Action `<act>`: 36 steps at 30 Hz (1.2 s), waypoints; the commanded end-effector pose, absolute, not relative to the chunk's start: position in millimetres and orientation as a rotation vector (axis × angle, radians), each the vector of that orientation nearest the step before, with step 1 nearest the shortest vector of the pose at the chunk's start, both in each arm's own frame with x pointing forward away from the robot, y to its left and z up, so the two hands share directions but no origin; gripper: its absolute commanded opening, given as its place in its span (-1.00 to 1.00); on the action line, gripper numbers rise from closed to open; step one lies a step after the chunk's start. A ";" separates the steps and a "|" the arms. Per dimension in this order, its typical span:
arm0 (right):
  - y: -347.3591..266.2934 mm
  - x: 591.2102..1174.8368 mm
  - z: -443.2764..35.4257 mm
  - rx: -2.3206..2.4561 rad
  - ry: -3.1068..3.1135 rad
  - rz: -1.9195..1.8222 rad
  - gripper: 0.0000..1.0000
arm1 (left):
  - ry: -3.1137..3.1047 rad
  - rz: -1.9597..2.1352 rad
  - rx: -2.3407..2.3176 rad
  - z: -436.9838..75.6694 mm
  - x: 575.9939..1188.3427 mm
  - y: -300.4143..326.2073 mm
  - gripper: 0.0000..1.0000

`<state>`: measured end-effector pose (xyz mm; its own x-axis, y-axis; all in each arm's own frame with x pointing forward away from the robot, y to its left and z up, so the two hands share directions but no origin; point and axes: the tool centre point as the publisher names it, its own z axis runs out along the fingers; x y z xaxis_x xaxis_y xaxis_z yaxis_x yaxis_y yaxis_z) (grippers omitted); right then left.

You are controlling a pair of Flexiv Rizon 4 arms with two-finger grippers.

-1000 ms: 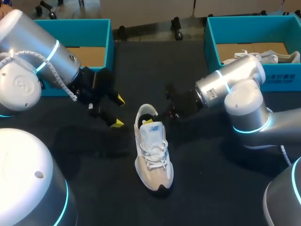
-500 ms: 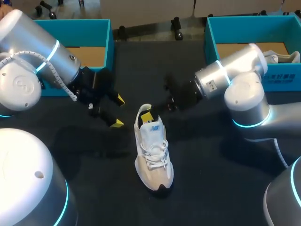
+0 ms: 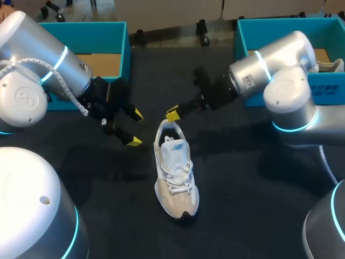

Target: Take the shoe out of the shoebox, open the shoe tongue, remove and reinsert the insole, then place the shoe into the shoebox

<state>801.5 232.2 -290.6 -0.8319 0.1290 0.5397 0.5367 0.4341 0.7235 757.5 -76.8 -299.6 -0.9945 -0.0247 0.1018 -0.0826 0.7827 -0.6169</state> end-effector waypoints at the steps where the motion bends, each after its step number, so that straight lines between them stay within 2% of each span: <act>1: 223.5 787.1 -296.3 -0.615 -2.273 -1.407 -1.00 | -2.884 1.000 0.086 -298.6 757.6 -76.1 1.00; 11: 214.1 781.1 -295.6 -0.896 -2.360 -1.349 -1.00 | -2.883 1.033 0.063 -269.7 763.8 -57.6 1.00; 29: 214.1 781.1 -295.6 -0.896 -2.360 -1.349 -1.00 | -2.774 0.971 -0.090 -202.2 770.7 -14.3 1.00; 36: 218.3 780.5 -295.0 -1.251 -2.396 -1.254 -1.00 | -2.797 0.985 -0.102 -182.0 769.4 1.9 1.00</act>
